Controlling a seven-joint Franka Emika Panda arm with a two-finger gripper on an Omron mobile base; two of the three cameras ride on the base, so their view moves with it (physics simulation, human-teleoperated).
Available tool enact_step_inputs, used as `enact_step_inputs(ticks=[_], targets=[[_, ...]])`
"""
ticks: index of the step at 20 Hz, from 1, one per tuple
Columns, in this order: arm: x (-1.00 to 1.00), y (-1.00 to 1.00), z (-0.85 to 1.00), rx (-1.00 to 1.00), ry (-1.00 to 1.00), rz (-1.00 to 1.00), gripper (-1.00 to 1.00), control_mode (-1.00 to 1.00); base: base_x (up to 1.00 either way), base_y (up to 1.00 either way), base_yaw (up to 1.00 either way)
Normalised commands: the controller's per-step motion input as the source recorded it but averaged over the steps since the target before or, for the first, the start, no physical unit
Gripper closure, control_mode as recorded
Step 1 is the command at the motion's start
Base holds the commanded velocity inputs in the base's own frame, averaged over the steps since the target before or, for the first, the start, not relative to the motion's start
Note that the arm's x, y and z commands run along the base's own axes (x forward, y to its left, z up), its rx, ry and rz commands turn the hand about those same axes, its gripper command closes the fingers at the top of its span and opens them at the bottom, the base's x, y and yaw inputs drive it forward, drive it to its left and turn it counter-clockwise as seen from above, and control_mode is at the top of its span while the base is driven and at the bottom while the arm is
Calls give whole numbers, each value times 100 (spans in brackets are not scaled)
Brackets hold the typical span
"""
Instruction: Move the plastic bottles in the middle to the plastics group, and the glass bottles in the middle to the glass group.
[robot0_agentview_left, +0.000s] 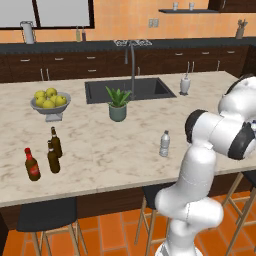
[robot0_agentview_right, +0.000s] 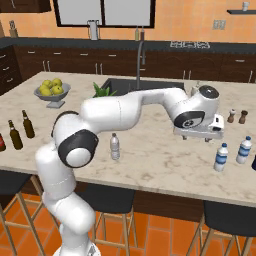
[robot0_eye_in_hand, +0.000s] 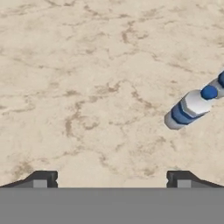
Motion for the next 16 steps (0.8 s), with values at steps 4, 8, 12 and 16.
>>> enact_step_inputs(ticks=[4,8,12,16], targets=[[-15,100,5,-11,-1,1,-100,-100,0,0,0],[-4,100,13,0,-17,1,-100,-100,0,0,0],[-3,100,4,0,-8,8,-100,-100,0,0,0],[0,100,0,0,2,16,-100,-100,0,0,0]])
